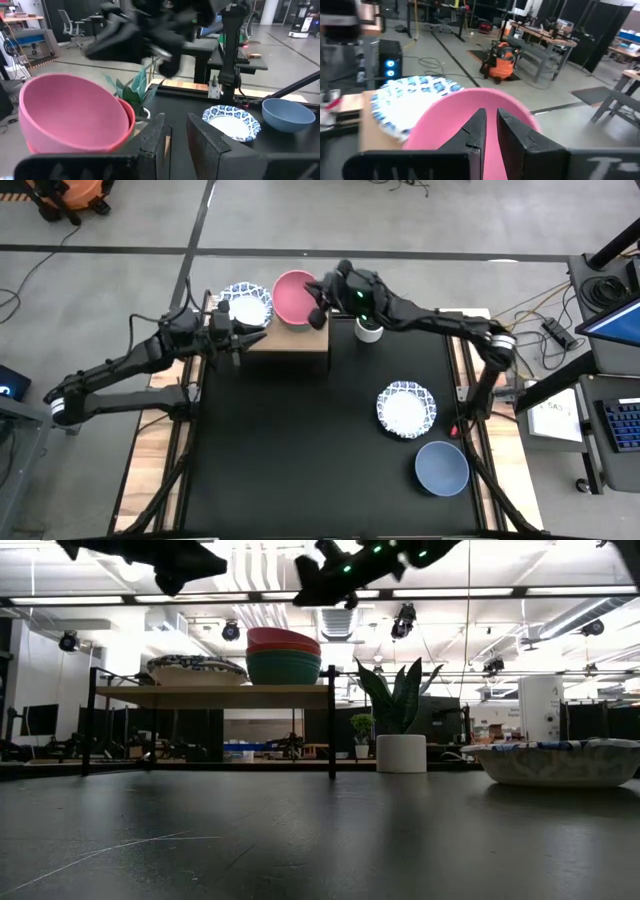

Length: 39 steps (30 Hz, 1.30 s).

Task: Place and stack bowls onto a shelf
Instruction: Stack the pink bowl on top of the red bowl on the shelf

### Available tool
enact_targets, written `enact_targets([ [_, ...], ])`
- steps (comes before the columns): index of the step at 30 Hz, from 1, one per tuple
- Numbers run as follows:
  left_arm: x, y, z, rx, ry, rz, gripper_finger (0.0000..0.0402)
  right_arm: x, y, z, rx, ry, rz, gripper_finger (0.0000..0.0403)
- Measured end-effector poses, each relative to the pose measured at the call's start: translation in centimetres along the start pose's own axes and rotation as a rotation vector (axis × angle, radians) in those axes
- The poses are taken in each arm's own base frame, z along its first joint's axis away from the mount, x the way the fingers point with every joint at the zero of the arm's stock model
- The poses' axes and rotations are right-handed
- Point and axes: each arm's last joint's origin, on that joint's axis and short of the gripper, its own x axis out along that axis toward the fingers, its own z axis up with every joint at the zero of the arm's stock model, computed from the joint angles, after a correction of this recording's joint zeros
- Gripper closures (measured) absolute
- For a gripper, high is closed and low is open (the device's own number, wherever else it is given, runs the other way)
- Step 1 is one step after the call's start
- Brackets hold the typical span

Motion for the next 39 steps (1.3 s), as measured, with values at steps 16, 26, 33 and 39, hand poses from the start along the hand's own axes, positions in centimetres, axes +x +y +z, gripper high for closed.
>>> enact_targets([
  [16,-4.1,-0.7,-0.2,-0.033,-0.094,0.001,0.0342,8.5,-2.9,-0.6,-0.002,0.015,-0.078,0.0369],
  [26,-5.5,-0.9,-0.3,-0.012,-0.103,0.002,0.0342,9.4,-2.8,-2.0,0.032,0.127,-0.066,0.0369],
  [33,-5.8,-0.9,-0.3,0.017,-0.108,0.003,0.0342,9.4,-2.7,-2.4,0.042,0.166,-0.052,0.0369],
  [39,-5.9,-1.0,-0.3,0.035,-0.112,0.004,0.0342,9.2,-1.5,-1.3,0.066,0.088,0.011,0.0369],
])
